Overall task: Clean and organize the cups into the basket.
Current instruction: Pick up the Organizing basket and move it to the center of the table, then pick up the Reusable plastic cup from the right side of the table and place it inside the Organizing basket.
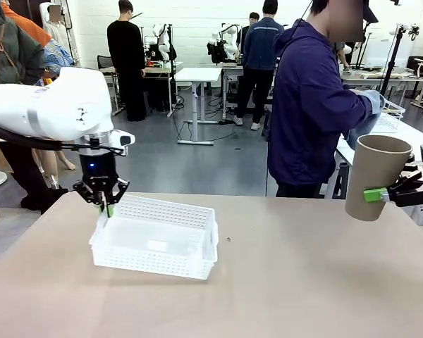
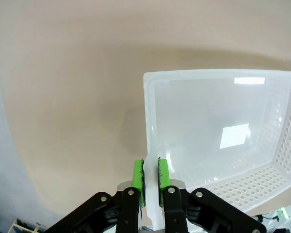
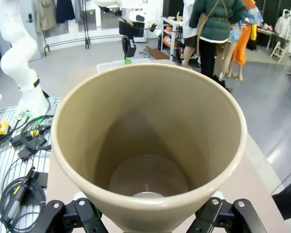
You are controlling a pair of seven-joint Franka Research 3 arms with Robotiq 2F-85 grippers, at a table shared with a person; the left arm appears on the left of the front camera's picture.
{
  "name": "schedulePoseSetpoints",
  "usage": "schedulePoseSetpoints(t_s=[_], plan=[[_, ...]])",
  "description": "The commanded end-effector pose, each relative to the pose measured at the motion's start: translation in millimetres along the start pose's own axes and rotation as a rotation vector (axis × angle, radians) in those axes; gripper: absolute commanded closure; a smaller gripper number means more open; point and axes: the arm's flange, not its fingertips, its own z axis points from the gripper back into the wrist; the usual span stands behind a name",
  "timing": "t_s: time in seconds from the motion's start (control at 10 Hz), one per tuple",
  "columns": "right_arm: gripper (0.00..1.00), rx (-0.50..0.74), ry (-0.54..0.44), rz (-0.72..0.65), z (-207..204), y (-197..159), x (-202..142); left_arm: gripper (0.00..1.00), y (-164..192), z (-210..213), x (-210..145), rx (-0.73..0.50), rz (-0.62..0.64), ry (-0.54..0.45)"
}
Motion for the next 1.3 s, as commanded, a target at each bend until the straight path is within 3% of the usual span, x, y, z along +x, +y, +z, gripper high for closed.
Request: schedulePoseSetpoints(t_s=[0.0, 0.3, 0.6, 0.8, 0.9, 1.0, 1.1, 1.2], plan=[[0.93, 0.007, 0.006, 0.009, -5, -3, -5, 1.00, -29, 2, 8, 0.010, 0.026, 0.022], [0.93, 0.007, 0.006, 0.009, -5, -3, -5, 1.00, -76, -1, 9, 0.002, 0.072, 0.021], [0.93, 0.007, 0.006, 0.009, -5, -3, -5, 1.00, -119, -9, 4, 0.017, 0.020, 0.020], [0.93, 0.007, 0.006, 0.009, -5, -3, -5, 1.00, -125, -9, 3, 0.022, -0.014, 0.016], [0.93, 0.007, 0.006, 0.009, -5, -3, -5, 1.00, -103, -2, 6, 0.008, -0.039, 0.028], [0.93, 0.007, 0.006, 0.009, -5, -3, -5, 1.00, -126, -12, -4, -0.002, -0.015, 0.019], [0.93, 0.007, 0.006, 0.009, -5, -3, -5, 1.00, -126, -12, -4, -0.002, -0.015, 0.019], [0.17, 0.010, 0.003, -0.009, -4, -2, -5, 1.00, -126, -12, -4, -0.002, -0.015, 0.019]])
